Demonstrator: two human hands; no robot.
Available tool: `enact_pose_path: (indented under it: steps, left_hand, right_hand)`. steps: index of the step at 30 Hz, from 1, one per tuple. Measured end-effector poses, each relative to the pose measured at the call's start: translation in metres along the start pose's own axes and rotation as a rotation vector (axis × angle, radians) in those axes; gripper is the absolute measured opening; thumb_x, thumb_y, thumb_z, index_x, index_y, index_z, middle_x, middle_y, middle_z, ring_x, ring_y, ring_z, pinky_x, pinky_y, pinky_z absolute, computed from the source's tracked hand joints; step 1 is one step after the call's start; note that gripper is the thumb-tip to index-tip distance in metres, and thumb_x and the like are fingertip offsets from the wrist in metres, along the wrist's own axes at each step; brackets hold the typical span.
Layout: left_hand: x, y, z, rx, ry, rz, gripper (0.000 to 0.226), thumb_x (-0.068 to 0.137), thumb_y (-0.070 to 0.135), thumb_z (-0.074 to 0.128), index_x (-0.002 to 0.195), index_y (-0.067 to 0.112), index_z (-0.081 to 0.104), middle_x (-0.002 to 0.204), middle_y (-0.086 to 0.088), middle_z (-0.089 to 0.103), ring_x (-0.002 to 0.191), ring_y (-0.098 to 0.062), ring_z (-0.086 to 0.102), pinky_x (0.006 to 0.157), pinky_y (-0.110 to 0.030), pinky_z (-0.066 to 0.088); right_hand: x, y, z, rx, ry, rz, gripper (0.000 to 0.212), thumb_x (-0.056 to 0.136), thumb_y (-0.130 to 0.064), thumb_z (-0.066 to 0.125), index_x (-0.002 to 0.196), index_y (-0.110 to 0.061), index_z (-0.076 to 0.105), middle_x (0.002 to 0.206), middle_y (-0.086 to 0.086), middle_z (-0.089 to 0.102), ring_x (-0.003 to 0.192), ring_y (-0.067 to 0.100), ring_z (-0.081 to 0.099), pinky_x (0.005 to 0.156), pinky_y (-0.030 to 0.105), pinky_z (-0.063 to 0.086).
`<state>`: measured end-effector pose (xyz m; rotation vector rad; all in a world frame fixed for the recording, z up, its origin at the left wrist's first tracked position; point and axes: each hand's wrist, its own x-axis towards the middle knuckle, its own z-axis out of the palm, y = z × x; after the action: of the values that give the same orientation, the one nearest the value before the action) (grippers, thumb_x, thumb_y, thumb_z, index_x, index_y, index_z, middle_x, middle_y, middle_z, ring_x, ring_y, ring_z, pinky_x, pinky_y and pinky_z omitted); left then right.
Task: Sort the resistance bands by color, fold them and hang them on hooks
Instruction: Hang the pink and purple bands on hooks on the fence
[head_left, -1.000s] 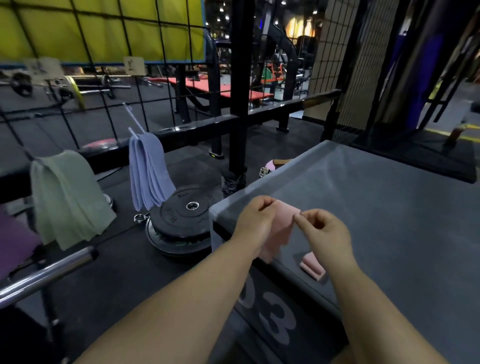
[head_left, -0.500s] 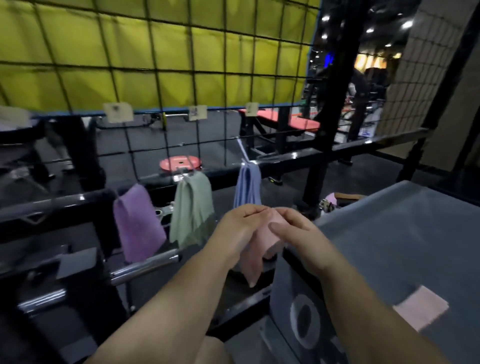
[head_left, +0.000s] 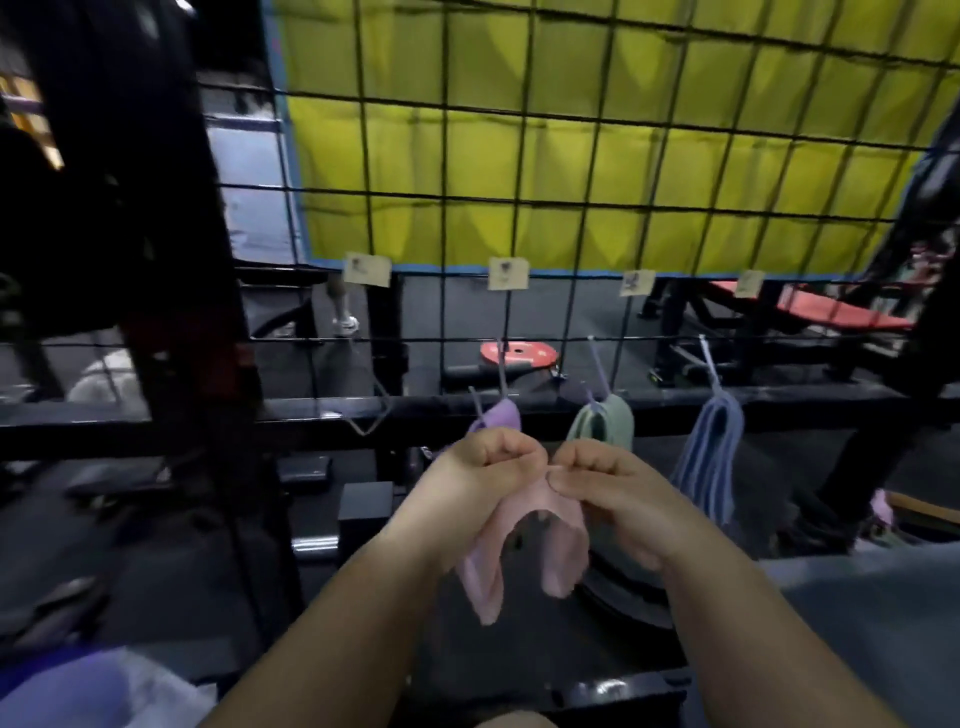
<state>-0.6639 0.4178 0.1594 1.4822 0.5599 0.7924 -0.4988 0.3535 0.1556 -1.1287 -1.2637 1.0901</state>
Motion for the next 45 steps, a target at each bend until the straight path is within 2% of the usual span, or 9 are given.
enact_pose_path:
  steps: [4,10,14,18,25,29,36,39,45]
  left_hand:
    - [-0.017,0.005,-0.033,-0.065,0.129,0.015,0.011,0.081,0.022,0.071,0.088,0.014,0.069,0.081,-0.004,0.067,0.075,-0.015,0.061,0.068,-0.027,0.048]
    - [-0.042,0.014,-0.074,0.074,0.179,0.000,0.008,0.091,0.023,0.065,0.094,0.017,0.069,0.080,0.001,0.068,0.069,-0.010,0.059,0.063,-0.023,0.044]
    - [-0.056,0.017,-0.103,0.196,0.123,-0.108,0.038,0.082,0.044,0.063,0.094,0.008,0.066,0.076,-0.004,0.064,0.067,-0.016,0.056,0.062,-0.027,0.043]
    - [-0.062,0.011,-0.125,0.029,0.226,-0.092,0.016,0.080,0.030,0.067,0.076,0.015,0.063,0.071,-0.012,0.052,0.061,-0.020,0.046,0.055,-0.027,0.036]
    - [-0.050,0.023,-0.126,-0.080,0.530,-0.013,0.020,0.091,0.030,0.056,0.080,0.017,0.067,0.078,-0.011,0.053,0.065,-0.022,0.048,0.059,-0.029,0.039]
    - [-0.038,0.029,-0.124,-0.077,0.566,0.028,0.015,0.098,0.012,0.045,0.090,0.006,0.056,0.068,-0.008,0.052,0.046,-0.008,0.048,0.042,-0.015,0.038]
    - [-0.020,0.025,-0.124,-0.077,0.686,0.024,0.012,0.091,0.021,0.051,0.082,0.023,0.059,0.077,-0.006,0.062,0.070,-0.022,0.057,0.060,-0.036,0.044]
    - [-0.013,0.024,-0.120,-0.277,0.651,0.032,0.006,0.093,0.019,0.056,0.096,0.014,0.055,0.088,-0.011,0.062,0.081,-0.026,0.061,0.072,-0.039,0.052]
    - [-0.007,0.022,-0.113,-0.271,0.627,-0.002,0.019,0.103,0.016,0.042,0.090,0.010,0.055,0.082,-0.010,0.063,0.070,-0.018,0.061,0.061,-0.030,0.051]
  right_hand:
    - [0.021,-0.010,0.032,-0.018,-0.097,0.025,0.010,0.076,-0.024,0.067,0.068,-0.021,0.071,0.069,0.001,0.062,0.066,0.012,0.057,0.062,0.023,0.044]
    - [0.042,-0.024,0.070,-0.191,-0.136,0.047,0.015,0.079,-0.036,0.072,0.076,-0.022,0.072,0.076,0.000,0.068,0.076,0.018,0.062,0.073,0.034,0.048]
    - [0.056,-0.034,0.093,-0.237,-0.087,0.055,0.013,0.078,-0.039,0.069,0.073,-0.027,0.072,0.074,-0.007,0.069,0.077,0.015,0.063,0.074,0.035,0.046]
    - [0.068,-0.041,0.109,-0.299,-0.087,0.055,0.021,0.091,-0.027,0.065,0.070,-0.024,0.066,0.069,-0.013,0.065,0.070,0.005,0.060,0.068,0.023,0.043]
    - [0.088,-0.042,0.136,-0.549,0.126,0.025,0.019,0.088,-0.034,0.062,0.072,-0.024,0.060,0.079,-0.013,0.060,0.072,0.003,0.053,0.060,0.022,0.036]
    - [0.103,-0.042,0.148,-0.636,0.232,0.061,0.013,0.088,-0.031,0.055,0.080,-0.022,0.059,0.084,-0.008,0.062,0.073,0.012,0.054,0.060,0.026,0.040]
    - [0.125,-0.042,0.155,-0.699,0.245,0.076,0.013,0.092,-0.027,0.051,0.082,-0.019,0.056,0.081,-0.004,0.059,0.081,0.021,0.056,0.064,0.029,0.040]
    - [0.126,-0.041,0.154,-0.673,0.267,0.079,0.019,0.093,-0.031,0.053,0.077,-0.019,0.054,0.079,-0.004,0.058,0.076,0.018,0.054,0.061,0.029,0.039]
    - [0.122,-0.044,0.147,-0.581,0.229,0.088,0.021,0.093,-0.024,0.054,0.075,-0.012,0.056,0.076,0.007,0.056,0.070,0.018,0.049,0.064,0.031,0.035]
